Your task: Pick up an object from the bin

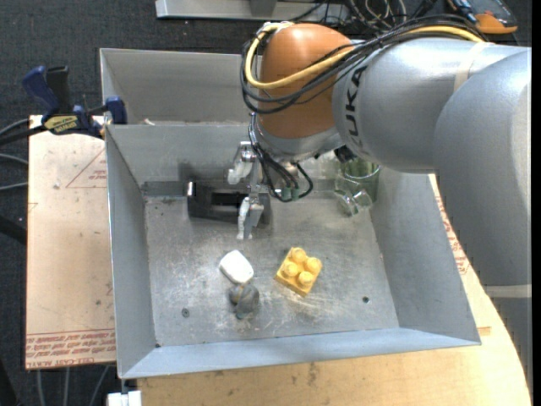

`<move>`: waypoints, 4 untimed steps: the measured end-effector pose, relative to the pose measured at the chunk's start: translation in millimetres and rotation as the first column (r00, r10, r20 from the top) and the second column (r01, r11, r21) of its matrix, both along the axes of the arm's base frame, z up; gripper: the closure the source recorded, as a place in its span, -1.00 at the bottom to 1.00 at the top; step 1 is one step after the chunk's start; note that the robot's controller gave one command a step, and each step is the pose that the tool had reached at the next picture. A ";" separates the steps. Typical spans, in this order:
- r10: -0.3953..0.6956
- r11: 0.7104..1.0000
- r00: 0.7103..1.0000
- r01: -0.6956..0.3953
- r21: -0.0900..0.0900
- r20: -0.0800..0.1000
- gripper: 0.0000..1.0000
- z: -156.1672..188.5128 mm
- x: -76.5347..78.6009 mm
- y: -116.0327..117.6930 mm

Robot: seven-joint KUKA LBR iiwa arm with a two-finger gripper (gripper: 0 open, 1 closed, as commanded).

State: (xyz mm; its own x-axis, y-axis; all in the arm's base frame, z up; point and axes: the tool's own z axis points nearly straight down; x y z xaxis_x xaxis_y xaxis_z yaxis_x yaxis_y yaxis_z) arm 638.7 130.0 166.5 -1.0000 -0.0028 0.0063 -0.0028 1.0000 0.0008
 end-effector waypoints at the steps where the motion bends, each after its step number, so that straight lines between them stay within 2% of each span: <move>1: -0.002 1.000 1.000 0.002 0.001 0.007 -1.00 5.0 1.5 -0.4; 2: -0.059 0.998 0.998 0.059 0.003 0.015 -1.00 -9.7 4.8 -0.8; 3: -0.126 0.992 0.992 0.125 0.004 0.017 -1.00 -70.2 9.5 -11.8; 4: -0.128 0.992 0.991 0.128 0.006 0.025 1.00 -68.9 12.1 -12.6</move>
Offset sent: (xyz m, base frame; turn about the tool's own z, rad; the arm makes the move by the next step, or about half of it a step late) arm 0.0055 -0.0014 -0.0591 0.1893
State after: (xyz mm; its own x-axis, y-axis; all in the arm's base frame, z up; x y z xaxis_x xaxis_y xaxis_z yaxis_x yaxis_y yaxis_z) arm 650.8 117.4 97.5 -0.9920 0.1252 -0.0187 0.1251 0.9921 0.0066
